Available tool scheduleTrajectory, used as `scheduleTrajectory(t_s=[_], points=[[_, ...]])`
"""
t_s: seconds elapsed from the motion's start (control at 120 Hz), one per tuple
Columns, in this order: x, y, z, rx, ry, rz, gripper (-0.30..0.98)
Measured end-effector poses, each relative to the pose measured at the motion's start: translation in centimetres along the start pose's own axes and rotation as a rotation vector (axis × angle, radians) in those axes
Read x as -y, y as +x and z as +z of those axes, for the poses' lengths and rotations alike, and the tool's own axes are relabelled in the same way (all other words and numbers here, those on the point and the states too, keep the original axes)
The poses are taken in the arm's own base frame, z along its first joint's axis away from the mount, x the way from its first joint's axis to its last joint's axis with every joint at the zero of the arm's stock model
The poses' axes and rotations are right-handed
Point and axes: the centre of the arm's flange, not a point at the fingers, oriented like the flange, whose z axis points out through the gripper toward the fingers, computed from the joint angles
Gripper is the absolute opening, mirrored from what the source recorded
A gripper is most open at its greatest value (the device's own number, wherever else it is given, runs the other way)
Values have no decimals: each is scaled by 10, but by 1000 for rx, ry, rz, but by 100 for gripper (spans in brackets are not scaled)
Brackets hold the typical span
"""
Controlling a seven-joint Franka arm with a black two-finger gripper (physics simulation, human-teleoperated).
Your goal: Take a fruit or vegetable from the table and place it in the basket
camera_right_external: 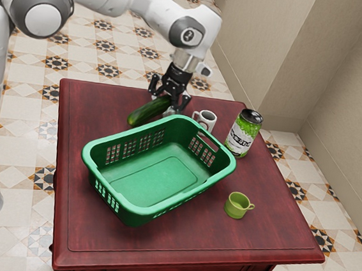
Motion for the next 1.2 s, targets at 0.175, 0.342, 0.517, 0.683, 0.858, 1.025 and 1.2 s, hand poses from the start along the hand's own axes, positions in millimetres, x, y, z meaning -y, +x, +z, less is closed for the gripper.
scheduleTrajectory(t_s=[0.175, 0.342, 0.517, 0.683, 0.858, 1.025, 1.2], points=[[10, -13, -42, -40, -36, 4, 21], [19, -42, -80, -85, -48, 17, 21], [-70, -130, -91, -148, 22, 204, 21], [-87, -183, -104, -215, 13, 242, 21], [-117, -215, -84, -233, 29, 271, 20], [-155, -243, -51, -235, 61, 313, 20], [-162, -245, -41, -242, 56, 271, 46]])
